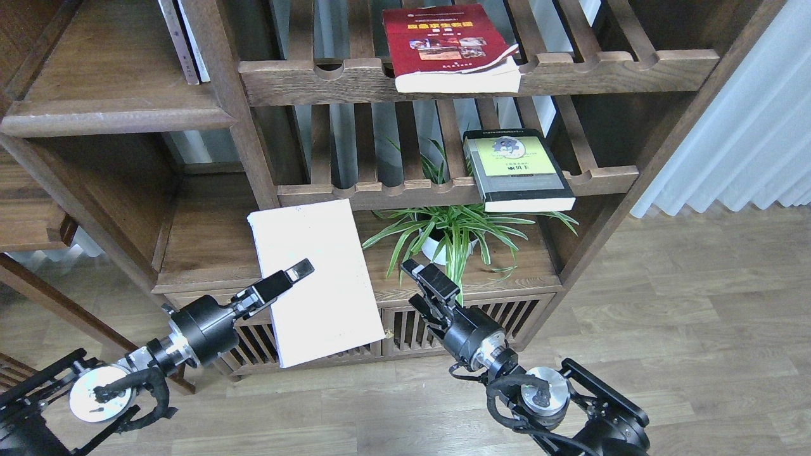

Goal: Organize books on shelf
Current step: 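Carry the white book with the left gripper up toward the upper shelf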

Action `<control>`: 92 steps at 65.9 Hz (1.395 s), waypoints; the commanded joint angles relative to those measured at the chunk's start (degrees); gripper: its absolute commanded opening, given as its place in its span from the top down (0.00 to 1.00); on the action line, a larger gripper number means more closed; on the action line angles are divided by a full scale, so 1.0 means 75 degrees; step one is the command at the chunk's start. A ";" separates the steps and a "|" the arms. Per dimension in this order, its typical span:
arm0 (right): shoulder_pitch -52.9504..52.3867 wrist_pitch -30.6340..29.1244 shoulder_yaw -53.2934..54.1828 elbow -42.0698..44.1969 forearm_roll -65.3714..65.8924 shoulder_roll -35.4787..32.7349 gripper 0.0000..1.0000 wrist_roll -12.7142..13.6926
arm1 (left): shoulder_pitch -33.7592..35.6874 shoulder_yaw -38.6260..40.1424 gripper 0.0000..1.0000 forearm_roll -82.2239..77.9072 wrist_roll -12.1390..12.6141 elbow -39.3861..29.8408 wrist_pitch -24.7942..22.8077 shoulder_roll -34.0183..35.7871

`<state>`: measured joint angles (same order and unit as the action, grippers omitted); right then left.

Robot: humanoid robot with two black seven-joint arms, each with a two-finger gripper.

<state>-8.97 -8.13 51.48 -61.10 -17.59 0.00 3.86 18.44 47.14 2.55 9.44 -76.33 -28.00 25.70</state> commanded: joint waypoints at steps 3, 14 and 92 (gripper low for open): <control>0.0013 0.0065 0.0014 0.0002 0.0001 -0.0001 0.01 0.0001 | 0.0037 0.0487 0.98 -0.0199 0.0522 -0.0346 0.0000 0.0089; 0.0036 0.0065 0.0003 0.0002 0.0001 -0.0001 0.01 0.0001 | 0.0037 0.0862 0.99 -0.0199 0.0909 -0.0369 0.0000 0.0147; -0.0163 0.0077 -0.0033 0.0165 0.0037 -0.0001 0.01 0.0012 | 0.0224 0.4154 0.98 0.0702 0.1308 -0.0369 0.0000 0.1728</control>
<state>-10.08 -7.56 51.32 -60.37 -17.31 0.00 3.96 20.21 76.53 6.08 19.15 -79.08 -28.00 36.62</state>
